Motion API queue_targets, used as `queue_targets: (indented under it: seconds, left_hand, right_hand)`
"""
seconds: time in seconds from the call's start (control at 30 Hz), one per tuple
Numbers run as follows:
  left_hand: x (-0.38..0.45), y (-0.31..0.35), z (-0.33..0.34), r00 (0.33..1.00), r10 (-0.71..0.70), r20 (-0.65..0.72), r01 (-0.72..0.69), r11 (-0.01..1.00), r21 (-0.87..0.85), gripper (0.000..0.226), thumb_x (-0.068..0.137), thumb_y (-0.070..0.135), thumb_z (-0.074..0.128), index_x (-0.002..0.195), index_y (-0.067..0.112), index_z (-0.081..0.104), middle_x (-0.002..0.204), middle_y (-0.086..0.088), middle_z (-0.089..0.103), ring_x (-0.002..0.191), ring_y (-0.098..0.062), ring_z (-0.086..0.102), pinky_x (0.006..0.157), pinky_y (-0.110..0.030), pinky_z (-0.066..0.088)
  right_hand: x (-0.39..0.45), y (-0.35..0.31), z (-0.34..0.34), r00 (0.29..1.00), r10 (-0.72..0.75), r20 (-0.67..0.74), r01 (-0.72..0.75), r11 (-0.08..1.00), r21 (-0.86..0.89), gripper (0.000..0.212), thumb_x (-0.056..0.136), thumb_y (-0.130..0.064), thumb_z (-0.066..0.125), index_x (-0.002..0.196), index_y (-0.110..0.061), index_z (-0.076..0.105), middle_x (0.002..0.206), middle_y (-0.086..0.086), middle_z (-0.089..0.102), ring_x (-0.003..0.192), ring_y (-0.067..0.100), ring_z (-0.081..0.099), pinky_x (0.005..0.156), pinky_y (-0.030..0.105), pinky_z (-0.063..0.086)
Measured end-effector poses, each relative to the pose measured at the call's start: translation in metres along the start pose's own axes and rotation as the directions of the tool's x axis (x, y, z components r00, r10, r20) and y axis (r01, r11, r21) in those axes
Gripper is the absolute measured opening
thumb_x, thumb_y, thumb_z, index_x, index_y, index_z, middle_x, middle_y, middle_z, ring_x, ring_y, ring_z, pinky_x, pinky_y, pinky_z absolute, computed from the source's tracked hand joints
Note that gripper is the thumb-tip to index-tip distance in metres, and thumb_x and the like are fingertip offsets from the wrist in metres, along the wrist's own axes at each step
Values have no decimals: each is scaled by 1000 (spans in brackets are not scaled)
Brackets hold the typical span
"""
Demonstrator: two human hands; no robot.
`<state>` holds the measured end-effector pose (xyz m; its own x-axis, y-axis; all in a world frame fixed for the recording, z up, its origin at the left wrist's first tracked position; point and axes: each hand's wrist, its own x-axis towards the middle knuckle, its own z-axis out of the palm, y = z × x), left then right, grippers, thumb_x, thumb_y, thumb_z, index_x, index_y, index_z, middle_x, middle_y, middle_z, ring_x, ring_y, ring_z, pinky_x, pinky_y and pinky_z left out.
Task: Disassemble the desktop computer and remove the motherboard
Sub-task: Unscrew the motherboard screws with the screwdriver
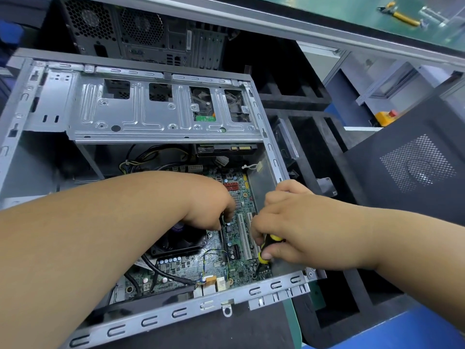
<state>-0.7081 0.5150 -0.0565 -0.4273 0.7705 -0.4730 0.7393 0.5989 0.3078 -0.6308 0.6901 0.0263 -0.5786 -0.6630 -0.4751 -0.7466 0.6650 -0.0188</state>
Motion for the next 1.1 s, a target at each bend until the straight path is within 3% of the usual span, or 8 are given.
queue_targets:
  seconds: [0.13, 0.27, 0.43, 0.5, 0.63, 0.9, 1.03, 1.1]
  left_hand:
    - [-1, 0, 0, 1000, 0, 4, 0, 1000, -5, 33, 89, 33, 60, 122, 31, 58, 118, 6, 59, 104, -17, 56, 75, -23, 36]
    - [-1, 0, 1, 1000, -5, 6, 5, 1000, 0, 32, 89, 34, 59, 122, 31, 58, 118, 6, 59, 103, -17, 56, 74, -23, 35]
    - [-1, 0, 0, 1000, -17, 19, 17, 1000, -7, 33, 89, 34, 60, 121, 31, 58, 117, 6, 59, 100, -17, 56, 75, -23, 37]
    - [-1, 1, 0, 1000, -16, 21, 16, 1000, -11, 32, 89, 34, 59, 121, 31, 58, 117, 6, 59, 95, -15, 53, 73, -23, 35]
    - [-2, 1, -1, 1000, -16, 20, 16, 1000, -12, 32, 90, 33, 59, 122, 31, 59, 117, 6, 59, 102, -17, 56, 75, -24, 37]
    - [-2, 1, -1, 999, -20, 32, 21, 1000, -22, 32, 90, 33, 60, 122, 30, 59, 119, 6, 59, 105, -17, 56, 78, -24, 38]
    - [-3, 2, -2, 999, -25, 29, 26, 999, -22, 32, 90, 34, 60, 122, 31, 59, 119, 6, 59, 104, -17, 55, 75, -23, 35]
    - [-3, 2, -2, 999, -24, 28, 25, 999, -24, 32, 90, 33, 60, 122, 30, 59, 118, 6, 59, 105, -17, 56, 77, -24, 38]
  right_hand:
    - [3, -3, 4, 1000, -4, 0, 4, 995, -96, 44, 96, -60, 19, 99, -30, 50, 82, -12, 57, 94, 11, 41, 105, 33, 15]
    - [0, -5, 5, 1000, -3, -17, 2, 1000, -22, 22, 99, -46, 36, 108, -30, 49, 90, -13, 59, 98, 10, 38, 104, 31, 14]
    - [-3, -4, 3, 999, -24, 26, 23, 999, 35, 23, 89, -25, 50, 111, -28, 44, 97, -17, 49, 99, 10, 32, 107, 29, 10]
    - [-3, -3, 4, 1000, -19, 16, 19, 1000, 24, 16, 93, -33, 44, 107, -27, 44, 96, -15, 52, 96, 10, 31, 106, 30, 11]
    - [-1, -5, 5, 1000, -12, 15, 13, 996, -85, 29, 101, -48, 23, 109, -27, 41, 94, -11, 55, 93, 12, 34, 105, 32, 15]
    - [-2, -8, 1, 999, -32, 16, 31, 997, 70, 22, 87, -28, 52, 109, -30, 48, 104, -14, 48, 101, 11, 39, 103, 29, 18]
    - [0, -7, 1, 999, -6, 39, 8, 999, -48, 40, 96, -57, 24, 111, -28, 48, 98, -13, 55, 98, 13, 39, 105, 35, 16]
    - [1, -6, 1, 999, -10, 38, 13, 997, -82, 43, 98, -58, 19, 108, -28, 49, 94, -12, 57, 97, 13, 39, 105, 36, 16]
